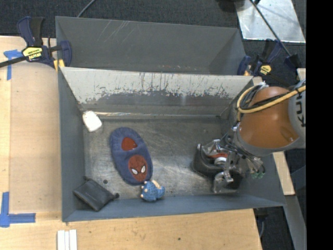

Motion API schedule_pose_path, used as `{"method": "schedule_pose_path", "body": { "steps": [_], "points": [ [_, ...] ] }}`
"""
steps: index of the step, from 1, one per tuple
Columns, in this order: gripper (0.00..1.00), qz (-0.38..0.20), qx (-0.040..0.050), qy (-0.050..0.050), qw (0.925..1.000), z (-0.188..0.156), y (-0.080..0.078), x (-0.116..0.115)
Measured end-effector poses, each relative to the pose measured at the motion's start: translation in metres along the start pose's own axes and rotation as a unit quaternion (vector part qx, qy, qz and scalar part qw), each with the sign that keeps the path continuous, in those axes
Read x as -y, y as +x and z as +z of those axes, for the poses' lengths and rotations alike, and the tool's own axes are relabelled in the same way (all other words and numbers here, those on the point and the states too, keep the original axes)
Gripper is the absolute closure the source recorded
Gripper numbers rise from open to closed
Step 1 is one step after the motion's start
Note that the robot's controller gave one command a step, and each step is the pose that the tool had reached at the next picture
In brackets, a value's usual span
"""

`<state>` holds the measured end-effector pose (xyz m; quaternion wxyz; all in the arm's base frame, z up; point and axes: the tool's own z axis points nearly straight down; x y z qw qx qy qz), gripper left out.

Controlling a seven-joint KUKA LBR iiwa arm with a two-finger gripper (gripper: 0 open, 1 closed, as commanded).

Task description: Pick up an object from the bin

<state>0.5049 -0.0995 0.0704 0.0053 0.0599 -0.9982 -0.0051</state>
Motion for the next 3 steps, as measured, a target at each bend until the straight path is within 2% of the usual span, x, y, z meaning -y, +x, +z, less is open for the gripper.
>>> {"method": "schedule_pose_path", "body": {
  "steps": [1, 2, 3],
  "points": [
    [1.00, -0.002, 0.0043, 0.002, 1.0000, -0.003, -0.002, 0.001],
    [1.00, 0.001, 0.0076, 0.006, 1.0000, -0.121, -0.012, -0.004],
    [1.00, -0.238, 0.0045, 0.007, 0.9713, -0.250, -0.016, 0.014]
  ]
}}
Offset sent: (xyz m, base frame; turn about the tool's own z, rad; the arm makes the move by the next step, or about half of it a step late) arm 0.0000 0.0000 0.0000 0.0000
